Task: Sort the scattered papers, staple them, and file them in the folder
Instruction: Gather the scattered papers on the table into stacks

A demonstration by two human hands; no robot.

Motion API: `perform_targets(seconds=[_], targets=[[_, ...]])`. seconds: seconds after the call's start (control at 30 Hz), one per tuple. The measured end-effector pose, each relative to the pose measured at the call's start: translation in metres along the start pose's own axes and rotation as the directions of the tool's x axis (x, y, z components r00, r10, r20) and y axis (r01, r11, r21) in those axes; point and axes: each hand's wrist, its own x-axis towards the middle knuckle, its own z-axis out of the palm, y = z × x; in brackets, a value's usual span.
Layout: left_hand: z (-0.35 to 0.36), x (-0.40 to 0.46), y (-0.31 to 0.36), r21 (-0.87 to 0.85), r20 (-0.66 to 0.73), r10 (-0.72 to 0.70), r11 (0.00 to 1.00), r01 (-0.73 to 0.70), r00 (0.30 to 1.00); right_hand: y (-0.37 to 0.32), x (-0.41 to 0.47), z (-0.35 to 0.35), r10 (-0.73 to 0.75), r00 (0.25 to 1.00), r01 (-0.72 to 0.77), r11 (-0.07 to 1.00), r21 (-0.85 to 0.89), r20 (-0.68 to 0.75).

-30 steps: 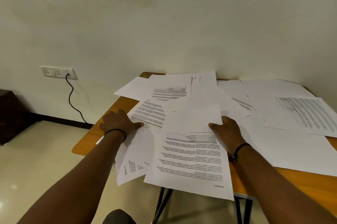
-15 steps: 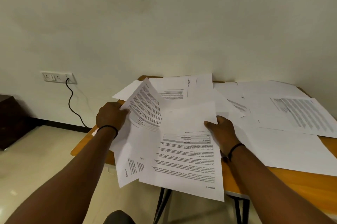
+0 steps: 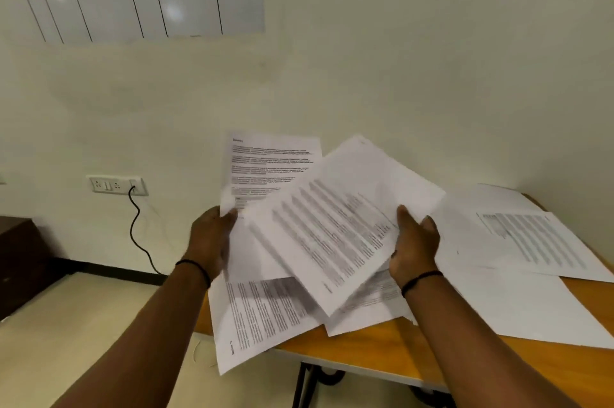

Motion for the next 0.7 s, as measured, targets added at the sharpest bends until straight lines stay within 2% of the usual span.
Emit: perform_targets(seconds=[0.07, 0.1, 0.2, 0.3, 0.37, 0.5, 0.6, 0.67, 0.7], targets=[[0.007, -0.002, -0.019, -0.12, 0.03, -0.107, 0.987, 0.11, 0.994, 0.004, 0.0, -0.001, 0.017, 0.984, -0.004, 0.997, 0.074, -0.177], [0.012, -0.004, -0.03, -0.161, 0.045, -0.152, 0.974, 0.157, 0.987, 0.008, -0.004, -0.001, 0.036, 0.977, -0.013, 0.994, 0.11, -0.211], [0.039, -0.024, -0.063, -0.226, 0.074, -0.265, 0.934, 0.275, 0.961, 0.028, -0.024, -0.004, 0.166, 0.973, -0.136, 0.973, 0.185, -0.161], [0.063, -0.043, -0.087, -0.237, 0.111, -0.322, 0.91, 0.34, 0.94, 0.053, -0.051, -0.011, 0.259, 0.963, -0.262, 0.964, -0.034, -0.068], [0.074, -0.047, -0.091, -0.214, 0.133, -0.319, 0.915, 0.342, 0.938, 0.066, -0.059, -0.017, 0.271, 0.963, -0.267, 0.944, -0.192, -0.008], [0.08, -0.041, -0.089, -0.295, 0.225, -0.351, 0.864, 0.407, 0.909, 0.062, -0.067, -0.014, 0.306, 0.948, -0.237, 0.864, -0.445, 0.09], [0.073, -0.028, -0.089, -0.311, 0.305, -0.425, 0.801, 0.511, 0.852, 0.053, -0.074, -0.008, 0.46, 0.849, -0.239, 0.773, -0.587, 0.261], [0.071, -0.022, -0.088, -0.287, 0.281, -0.424, 0.819, 0.497, 0.861, 0.047, -0.079, -0.01, 0.555, 0.718, -0.146, 0.71, -0.689, 0.42], [0.071, -0.02, -0.089, -0.264, 0.207, -0.417, 0.848, 0.461, 0.885, 0.043, -0.081, -0.013, 0.602, 0.624, -0.069, 0.677, -0.733, 0.498]])
